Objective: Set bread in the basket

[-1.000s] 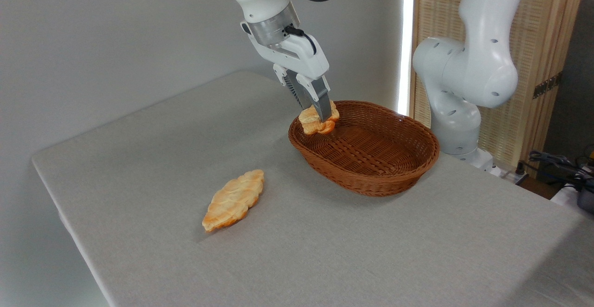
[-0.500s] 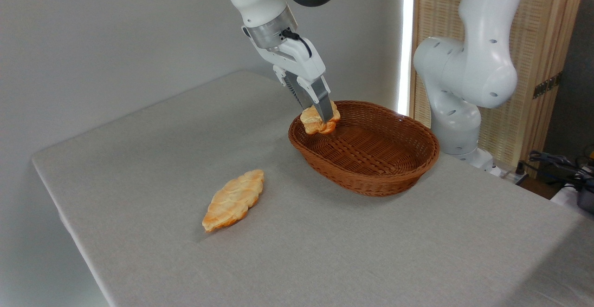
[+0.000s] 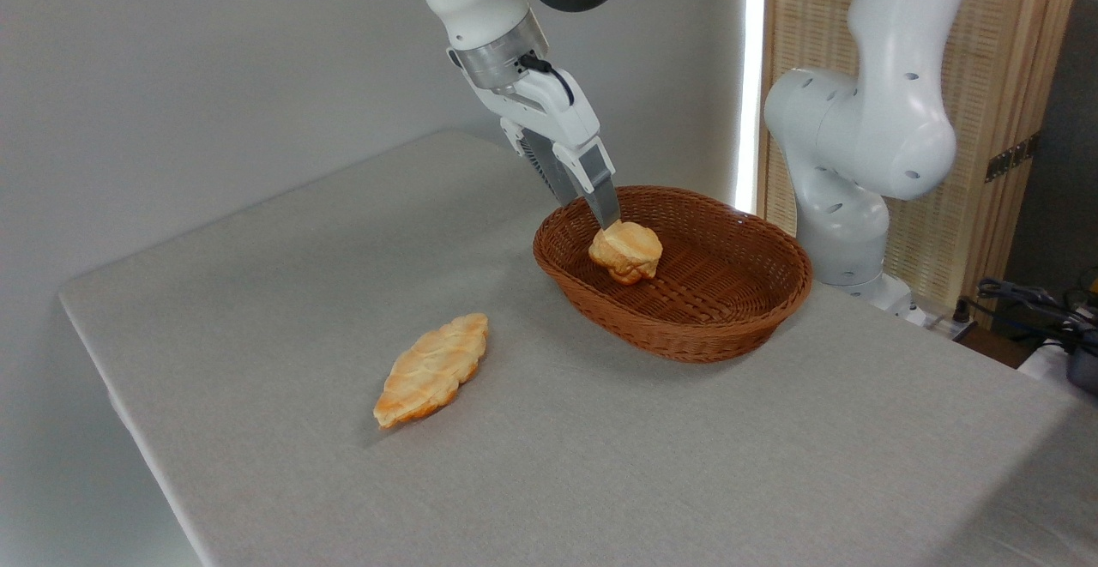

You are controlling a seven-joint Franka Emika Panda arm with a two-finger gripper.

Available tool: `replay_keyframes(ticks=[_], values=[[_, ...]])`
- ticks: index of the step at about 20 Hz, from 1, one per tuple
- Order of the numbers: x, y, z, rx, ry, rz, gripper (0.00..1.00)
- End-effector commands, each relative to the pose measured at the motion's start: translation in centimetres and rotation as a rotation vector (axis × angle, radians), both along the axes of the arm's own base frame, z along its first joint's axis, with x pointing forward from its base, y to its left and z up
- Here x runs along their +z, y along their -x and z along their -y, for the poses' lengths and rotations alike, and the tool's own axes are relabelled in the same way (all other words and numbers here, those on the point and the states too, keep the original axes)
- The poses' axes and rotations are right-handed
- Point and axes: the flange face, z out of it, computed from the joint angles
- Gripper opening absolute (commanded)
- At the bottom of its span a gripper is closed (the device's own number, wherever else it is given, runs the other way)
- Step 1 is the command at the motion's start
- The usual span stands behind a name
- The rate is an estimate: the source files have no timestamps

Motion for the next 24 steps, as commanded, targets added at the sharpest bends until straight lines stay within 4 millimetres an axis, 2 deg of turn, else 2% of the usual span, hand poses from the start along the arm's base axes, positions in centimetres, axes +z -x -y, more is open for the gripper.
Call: replay_keyframes(ticks=[1,5,8,14,17,19,23,24], values=[[0.6,-0.4,0.2,0.010,0.018,0.021,1.00],[3.5,-2.8,-0.1,0.036,0.072,0.149,1.00],[5.4,-6.1,-2.0,0.088,0.121,0.247,1.00],[7.5,-11.8,-5.2,0.128,0.130,0.344,1.00],[8.2,-15.3,-5.8,0.154,0.136,0.365,1.00],[8.8,-18.0,-7.5,0.194,0.137,0.385,1.00],[9.0,-20.4,-7.7,0.206,0.137,0.401,1.00],[9.1,-21.2,-8.5,0.224,0.136,0.406,1.00]])
